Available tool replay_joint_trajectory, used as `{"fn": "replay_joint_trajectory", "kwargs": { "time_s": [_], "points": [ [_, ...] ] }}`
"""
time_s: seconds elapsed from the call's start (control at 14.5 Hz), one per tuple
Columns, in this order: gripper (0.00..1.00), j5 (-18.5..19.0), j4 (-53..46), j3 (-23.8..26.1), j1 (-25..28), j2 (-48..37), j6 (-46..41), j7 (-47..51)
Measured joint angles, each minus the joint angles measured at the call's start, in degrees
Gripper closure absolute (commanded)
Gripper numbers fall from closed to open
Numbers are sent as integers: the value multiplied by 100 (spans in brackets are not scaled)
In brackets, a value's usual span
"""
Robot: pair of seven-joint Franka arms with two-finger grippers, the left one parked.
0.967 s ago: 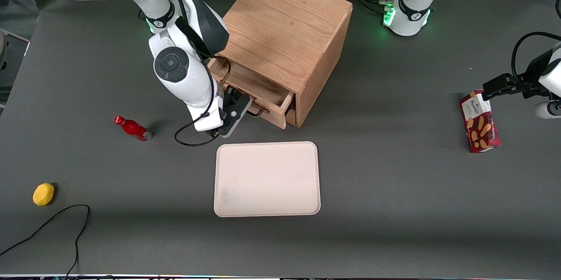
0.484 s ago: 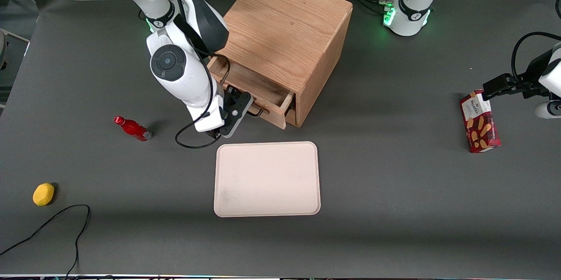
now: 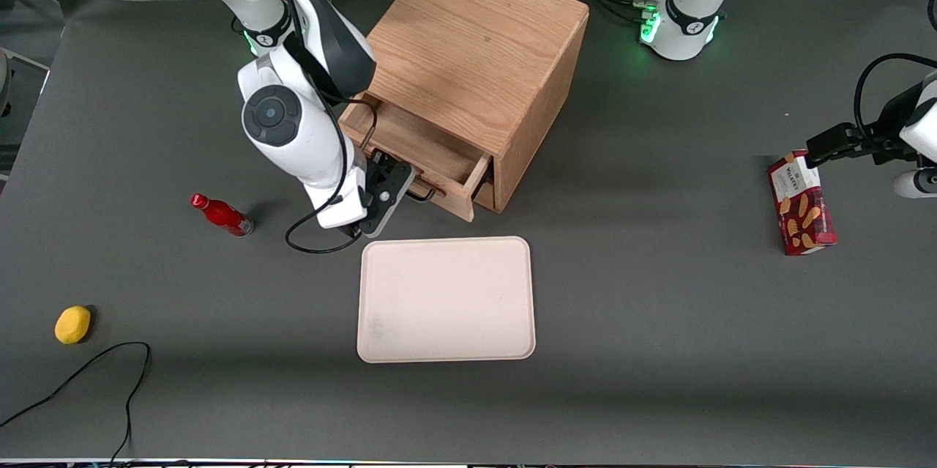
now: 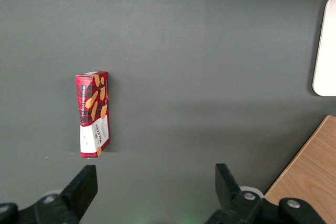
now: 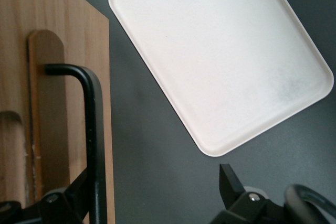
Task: Open upper drawer
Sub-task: 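Pull the upper drawer handle outward with the right gripper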
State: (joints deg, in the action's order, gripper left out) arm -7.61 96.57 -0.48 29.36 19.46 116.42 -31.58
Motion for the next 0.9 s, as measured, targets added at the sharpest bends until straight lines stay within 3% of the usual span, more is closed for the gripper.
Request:
{"fn": "replay_joint_trajectory", "kwargs": {
  "time_s": [0.9],
  "points": [
    [0, -1, -555, -70, -215, 377, -59, -38]
  ]
}}
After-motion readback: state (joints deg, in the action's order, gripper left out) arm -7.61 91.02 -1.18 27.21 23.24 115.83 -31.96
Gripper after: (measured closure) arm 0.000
